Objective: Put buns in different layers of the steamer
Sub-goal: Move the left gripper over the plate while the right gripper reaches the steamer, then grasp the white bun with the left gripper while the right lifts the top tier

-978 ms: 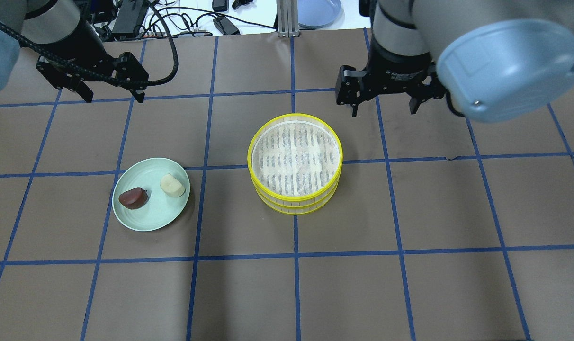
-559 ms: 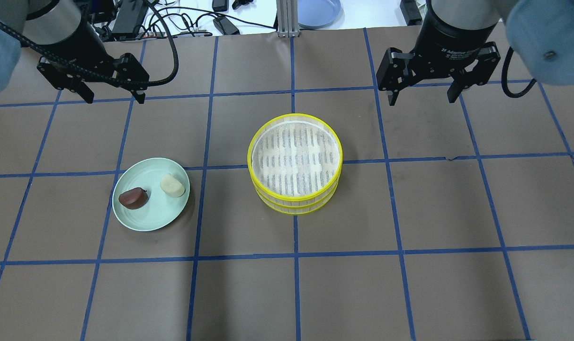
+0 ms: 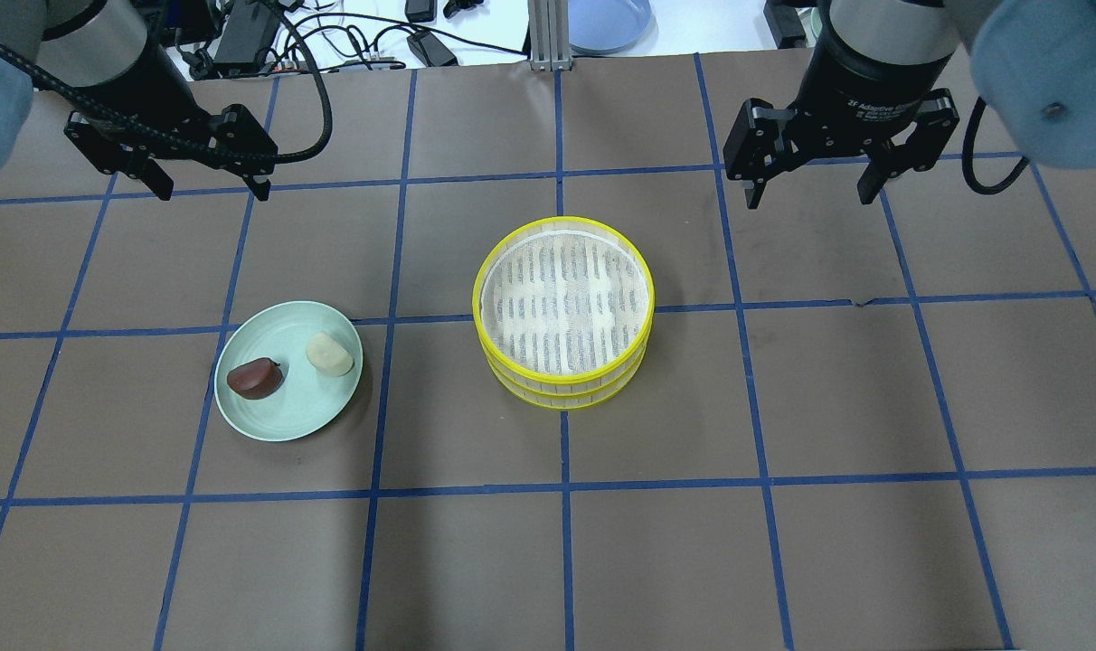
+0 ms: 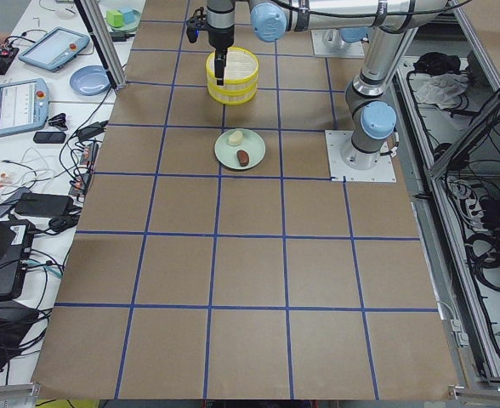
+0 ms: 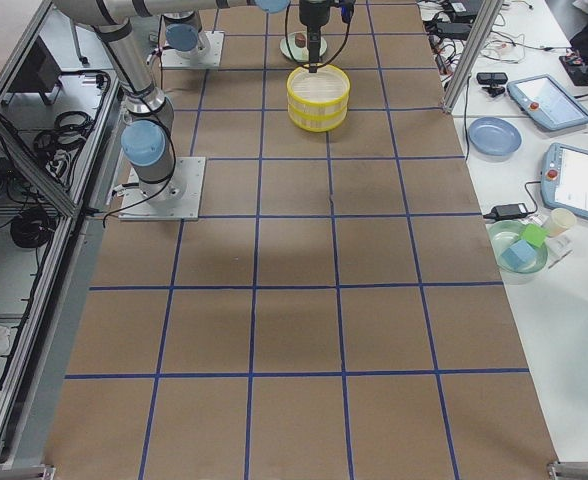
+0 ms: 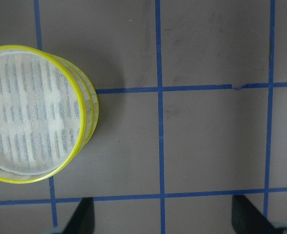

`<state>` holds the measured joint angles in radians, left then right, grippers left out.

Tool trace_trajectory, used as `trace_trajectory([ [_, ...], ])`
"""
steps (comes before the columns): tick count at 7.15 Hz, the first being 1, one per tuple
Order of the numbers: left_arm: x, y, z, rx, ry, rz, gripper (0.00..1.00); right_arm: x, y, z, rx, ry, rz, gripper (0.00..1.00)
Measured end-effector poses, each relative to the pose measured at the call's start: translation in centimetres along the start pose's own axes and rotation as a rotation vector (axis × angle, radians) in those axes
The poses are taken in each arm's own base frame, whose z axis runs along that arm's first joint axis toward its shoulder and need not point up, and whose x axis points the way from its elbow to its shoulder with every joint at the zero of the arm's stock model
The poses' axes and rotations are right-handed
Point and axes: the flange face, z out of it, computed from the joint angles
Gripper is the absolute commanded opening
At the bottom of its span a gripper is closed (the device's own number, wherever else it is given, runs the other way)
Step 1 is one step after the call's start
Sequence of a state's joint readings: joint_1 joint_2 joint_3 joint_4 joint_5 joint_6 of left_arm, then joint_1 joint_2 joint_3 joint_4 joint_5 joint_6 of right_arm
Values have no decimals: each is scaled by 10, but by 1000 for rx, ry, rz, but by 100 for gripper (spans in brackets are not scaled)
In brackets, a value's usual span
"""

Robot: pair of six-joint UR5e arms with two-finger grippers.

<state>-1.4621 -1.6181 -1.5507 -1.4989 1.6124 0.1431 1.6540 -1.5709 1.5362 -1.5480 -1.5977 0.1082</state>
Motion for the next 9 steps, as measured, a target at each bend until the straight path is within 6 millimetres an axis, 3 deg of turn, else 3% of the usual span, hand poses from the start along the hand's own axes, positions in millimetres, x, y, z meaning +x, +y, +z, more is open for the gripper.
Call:
trace_trajectory([
  [2, -12, 4, 37, -72, 14, -10, 100, -57, -12, 59, -21, 12, -48, 100],
  [3, -22, 8, 67, -118, 38, -21, 100, -77, -24, 99, -53, 22, -58, 99],
  [4, -28, 9, 95, -153, 75, -34, 100, -87, -35, 134, -77, 26, -62, 91],
  [6, -31, 1, 145, -235, 119, -48, 100, -97, -51, 193, -105, 29, -63, 62],
  [8, -30, -7, 202, -338, 153, -52, 97, -100, -57, 220, -128, 30, -63, 13],
  [9, -28, -11, 225, -374, 174, -53, 97, -99, -58, 223, -131, 33, -61, 0],
])
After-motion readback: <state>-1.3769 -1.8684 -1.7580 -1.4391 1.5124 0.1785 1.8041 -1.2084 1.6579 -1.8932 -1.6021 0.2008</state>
